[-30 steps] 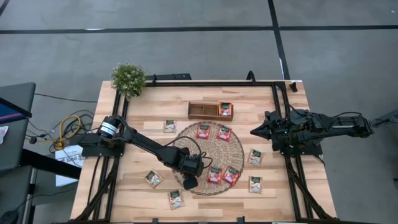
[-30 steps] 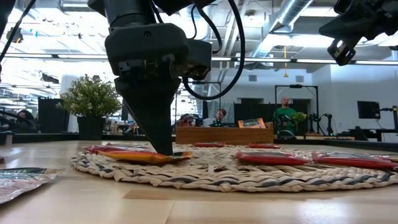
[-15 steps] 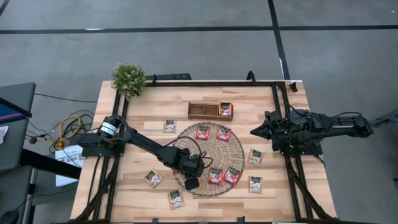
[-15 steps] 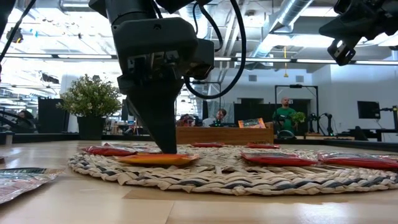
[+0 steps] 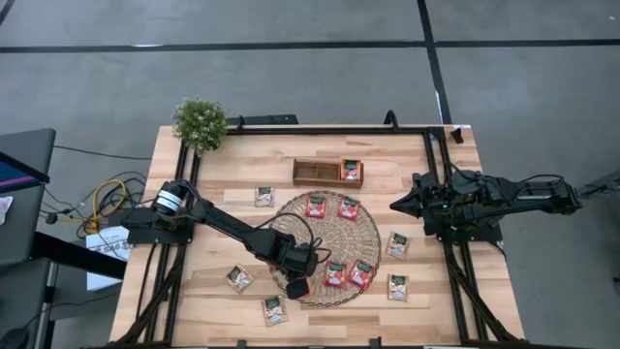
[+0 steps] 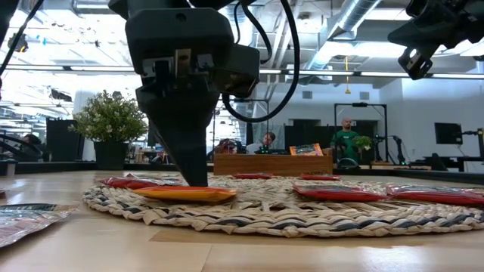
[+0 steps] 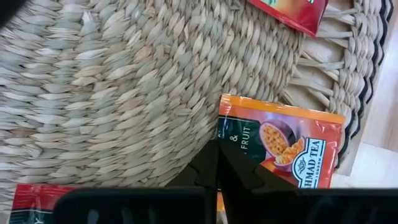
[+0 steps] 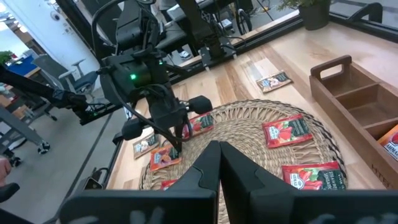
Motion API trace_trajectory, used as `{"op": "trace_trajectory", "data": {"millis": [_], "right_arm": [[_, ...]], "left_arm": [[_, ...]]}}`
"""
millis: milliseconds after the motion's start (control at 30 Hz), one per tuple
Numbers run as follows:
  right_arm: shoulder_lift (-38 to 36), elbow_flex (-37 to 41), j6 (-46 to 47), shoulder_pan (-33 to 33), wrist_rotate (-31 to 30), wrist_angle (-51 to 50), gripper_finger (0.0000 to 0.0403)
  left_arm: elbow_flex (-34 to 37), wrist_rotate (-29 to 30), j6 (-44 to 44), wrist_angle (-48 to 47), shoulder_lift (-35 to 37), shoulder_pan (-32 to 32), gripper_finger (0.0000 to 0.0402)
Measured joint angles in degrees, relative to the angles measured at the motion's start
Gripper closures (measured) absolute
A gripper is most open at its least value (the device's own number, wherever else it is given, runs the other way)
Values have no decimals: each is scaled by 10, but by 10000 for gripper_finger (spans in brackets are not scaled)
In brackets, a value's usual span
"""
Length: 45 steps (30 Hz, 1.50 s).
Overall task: Pick & Place Tea
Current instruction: Put the orange tea bag into the right section of the wooden organizer
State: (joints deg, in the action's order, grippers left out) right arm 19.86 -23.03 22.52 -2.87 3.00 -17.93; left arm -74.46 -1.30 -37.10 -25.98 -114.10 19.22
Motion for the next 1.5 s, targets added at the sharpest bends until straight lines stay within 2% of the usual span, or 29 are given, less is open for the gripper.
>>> {"op": "trace_trajectory", "data": {"millis": [667, 1000, 1500], "right_arm": [[0, 0, 0, 0, 0, 0, 403], [0, 0, 0, 0, 0, 0, 403], [0, 0, 0, 0, 1, 0, 403]], "left_arm": [[0, 15, -28, 13, 3, 0, 401], [-48, 44, 0, -29, 3, 0, 401], [-100, 51, 17, -96, 3, 0, 401]]}}
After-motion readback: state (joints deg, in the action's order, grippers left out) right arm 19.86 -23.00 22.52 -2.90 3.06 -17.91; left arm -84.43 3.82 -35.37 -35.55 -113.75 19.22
